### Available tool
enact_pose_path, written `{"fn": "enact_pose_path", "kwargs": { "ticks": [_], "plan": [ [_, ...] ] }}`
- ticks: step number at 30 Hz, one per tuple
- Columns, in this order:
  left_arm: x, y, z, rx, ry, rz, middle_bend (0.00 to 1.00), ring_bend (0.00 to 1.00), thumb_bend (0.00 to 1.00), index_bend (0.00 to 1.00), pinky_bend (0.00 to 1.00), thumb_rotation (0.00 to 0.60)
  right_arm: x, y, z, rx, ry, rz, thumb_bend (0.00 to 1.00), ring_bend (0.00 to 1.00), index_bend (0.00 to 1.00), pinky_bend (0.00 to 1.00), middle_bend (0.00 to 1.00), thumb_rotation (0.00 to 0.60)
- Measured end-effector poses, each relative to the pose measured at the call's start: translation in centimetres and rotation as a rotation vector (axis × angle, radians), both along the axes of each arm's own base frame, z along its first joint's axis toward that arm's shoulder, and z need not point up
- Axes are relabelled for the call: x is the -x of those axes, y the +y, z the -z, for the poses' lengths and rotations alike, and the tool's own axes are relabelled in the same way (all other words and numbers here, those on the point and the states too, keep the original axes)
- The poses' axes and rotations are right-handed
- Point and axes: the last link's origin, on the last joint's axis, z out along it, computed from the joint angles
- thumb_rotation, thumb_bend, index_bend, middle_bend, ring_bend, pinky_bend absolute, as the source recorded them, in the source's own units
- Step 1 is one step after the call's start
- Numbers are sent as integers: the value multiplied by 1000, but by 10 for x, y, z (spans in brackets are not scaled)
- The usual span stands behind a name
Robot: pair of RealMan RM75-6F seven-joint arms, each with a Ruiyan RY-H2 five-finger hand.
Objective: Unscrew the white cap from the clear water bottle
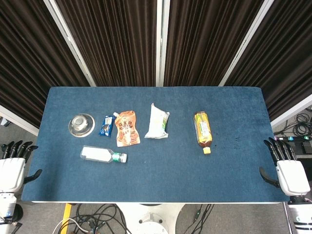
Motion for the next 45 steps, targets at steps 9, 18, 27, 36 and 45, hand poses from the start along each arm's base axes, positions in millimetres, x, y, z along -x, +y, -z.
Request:
{"fn": "enact_pose_path", "kwargs": {
  "ticks": [9,18,27,36,45],
  "plan": [
    [-4,5,1,10,0,16,158,80,161,249,80,600,1,1,-3,7,-1,-4,303,0,63,0,36,600],
    [-26,40,19,162,-48,108,161,80,161,242,86,600,-4,-2,-10,17,15,-31,303,0,63,0,36,600],
    [-61,85,78,422,-97,160,134,80,156,166,87,600,-3,-3,-16,25,26,-27,303,0,63,0,36,600],
    [-77,114,123,493,-58,111,134,80,153,163,93,600,-3,-4,-19,30,32,-18,305,0,63,0,36,600],
    [-62,119,149,479,-25,15,256,162,153,298,200,600,0,-5,-16,22,30,-5,305,0,63,0,36,600]
  ]
}}
